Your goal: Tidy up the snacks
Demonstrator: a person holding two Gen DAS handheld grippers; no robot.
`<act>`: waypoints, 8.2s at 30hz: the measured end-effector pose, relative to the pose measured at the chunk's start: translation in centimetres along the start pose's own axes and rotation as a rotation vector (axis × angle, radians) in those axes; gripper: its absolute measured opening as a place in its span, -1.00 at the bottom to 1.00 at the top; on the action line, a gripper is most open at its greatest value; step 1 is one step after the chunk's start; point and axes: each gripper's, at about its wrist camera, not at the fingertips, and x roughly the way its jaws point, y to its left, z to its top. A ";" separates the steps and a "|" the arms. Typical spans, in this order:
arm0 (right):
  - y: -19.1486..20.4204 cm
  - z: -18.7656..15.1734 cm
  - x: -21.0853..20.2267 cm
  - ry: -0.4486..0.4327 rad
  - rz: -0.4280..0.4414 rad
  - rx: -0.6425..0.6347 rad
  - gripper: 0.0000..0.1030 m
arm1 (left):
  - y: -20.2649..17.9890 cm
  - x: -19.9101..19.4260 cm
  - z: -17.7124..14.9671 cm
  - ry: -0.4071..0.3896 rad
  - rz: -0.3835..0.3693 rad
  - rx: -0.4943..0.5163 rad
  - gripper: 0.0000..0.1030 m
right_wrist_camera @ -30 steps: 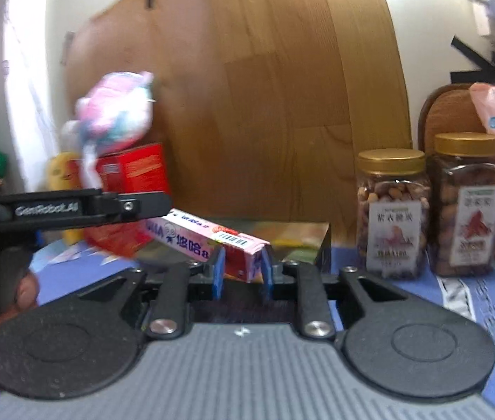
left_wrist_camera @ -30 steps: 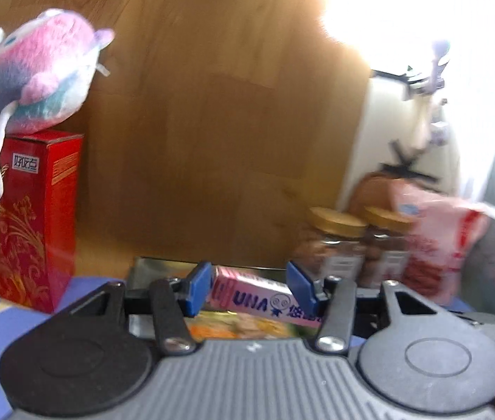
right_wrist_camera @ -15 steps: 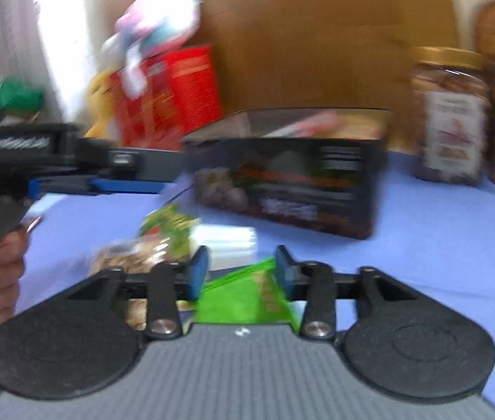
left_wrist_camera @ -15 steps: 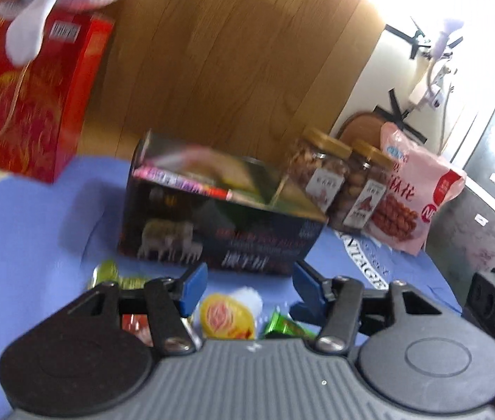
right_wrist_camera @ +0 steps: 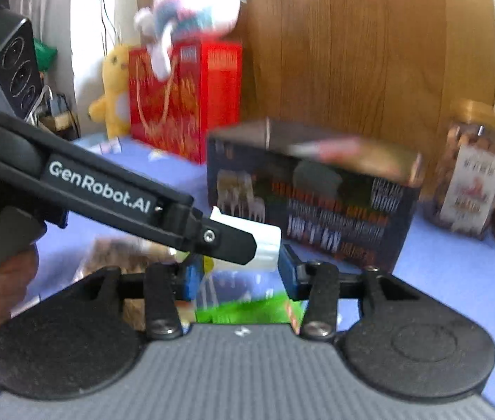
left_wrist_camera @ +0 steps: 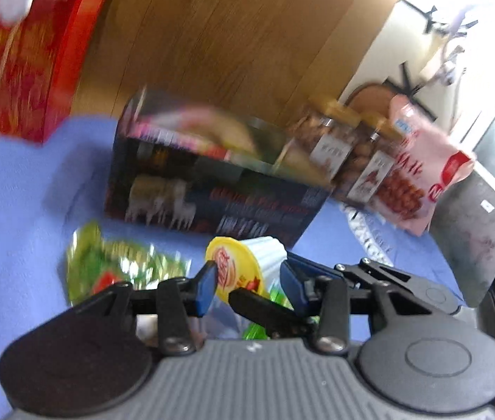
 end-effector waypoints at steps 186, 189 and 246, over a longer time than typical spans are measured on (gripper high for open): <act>-5.7 2.1 2.3 -0.132 0.101 0.380 -0.37 | 3.7 -0.6 6.7 -0.149 0.036 0.011 -0.44; -3.7 2.0 4.1 0.016 0.111 0.289 -0.26 | 5.4 -1.2 4.3 -0.048 0.027 -0.042 -0.22; -6.9 1.7 1.1 -0.065 0.196 0.598 -0.37 | 7.5 -6.7 -0.9 0.050 0.172 -0.169 -0.01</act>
